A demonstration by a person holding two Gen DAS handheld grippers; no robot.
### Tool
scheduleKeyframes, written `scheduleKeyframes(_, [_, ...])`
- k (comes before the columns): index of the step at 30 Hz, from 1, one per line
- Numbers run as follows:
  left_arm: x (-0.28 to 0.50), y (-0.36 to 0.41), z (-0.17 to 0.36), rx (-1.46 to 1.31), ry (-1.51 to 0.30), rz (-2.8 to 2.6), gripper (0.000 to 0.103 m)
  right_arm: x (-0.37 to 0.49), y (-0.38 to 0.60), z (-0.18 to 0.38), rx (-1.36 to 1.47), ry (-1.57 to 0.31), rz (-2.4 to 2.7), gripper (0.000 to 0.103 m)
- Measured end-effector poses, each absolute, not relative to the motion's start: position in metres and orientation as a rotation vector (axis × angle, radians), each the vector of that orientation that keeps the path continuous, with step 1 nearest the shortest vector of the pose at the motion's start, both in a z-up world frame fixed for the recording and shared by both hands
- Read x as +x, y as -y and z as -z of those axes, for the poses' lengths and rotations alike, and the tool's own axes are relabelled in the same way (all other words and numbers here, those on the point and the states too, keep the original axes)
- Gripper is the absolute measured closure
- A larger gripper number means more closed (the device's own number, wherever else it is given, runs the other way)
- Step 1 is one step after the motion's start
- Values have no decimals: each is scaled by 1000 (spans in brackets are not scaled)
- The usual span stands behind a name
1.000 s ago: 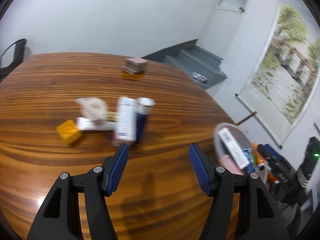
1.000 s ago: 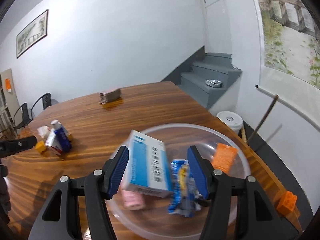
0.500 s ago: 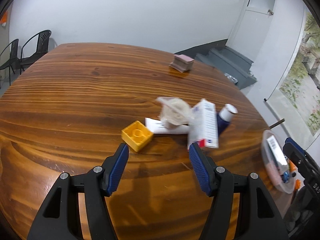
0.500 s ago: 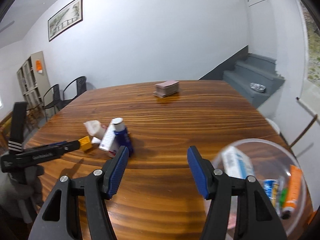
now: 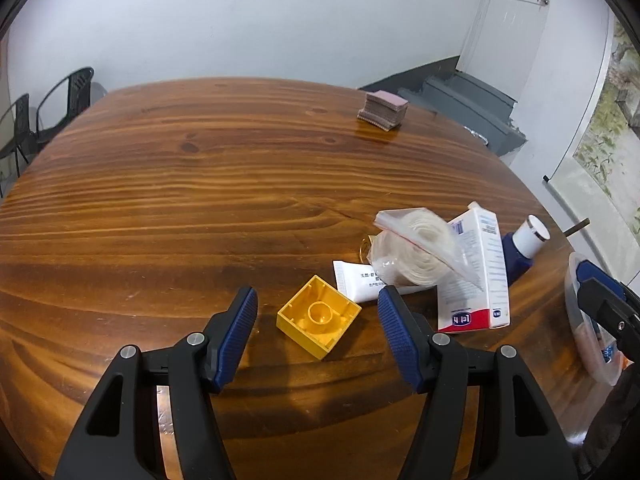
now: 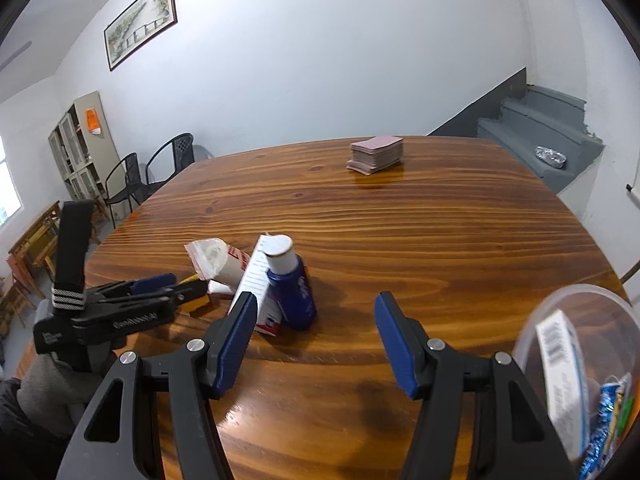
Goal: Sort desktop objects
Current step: 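Grasp the yellow toy brick with the left tool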
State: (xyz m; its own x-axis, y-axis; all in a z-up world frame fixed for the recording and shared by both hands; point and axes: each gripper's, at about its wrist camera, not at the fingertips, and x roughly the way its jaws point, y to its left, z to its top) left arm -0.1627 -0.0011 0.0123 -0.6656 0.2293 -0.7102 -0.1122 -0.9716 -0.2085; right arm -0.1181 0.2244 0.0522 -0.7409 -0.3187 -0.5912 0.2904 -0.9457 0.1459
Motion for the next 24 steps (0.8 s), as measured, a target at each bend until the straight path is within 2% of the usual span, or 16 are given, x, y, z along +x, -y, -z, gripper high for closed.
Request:
scheduleKeyframes(3, [-167,1,-11,-1186,217,-2690,37,-127,-215,-52,914,67,2644,38])
scheduleKeyframes(8, [-175,2,-5,-1243,235,-2653,37,-141,-198,-49,928,65,2612,45])
scheduleKeyframes(15, [-177,-4,-5,-1245,178,-2641,37,-155,-191,-38,978,75,2619,51])
scheduleKeyframes(18, [-176,-4,-6,-1249,167,-2646,56,-158,-192,-36,988,74,2620,52])
scheduleKeyframes(22, [-172,-3,-6,-1249,177,-2652,57,-162,-190,-35,992,64,2631,56])
scheduleKeyframes(24, [-169,-4,-6,-1249,178,-2654,57,-164,-188,-34,1000,56,2630,61])
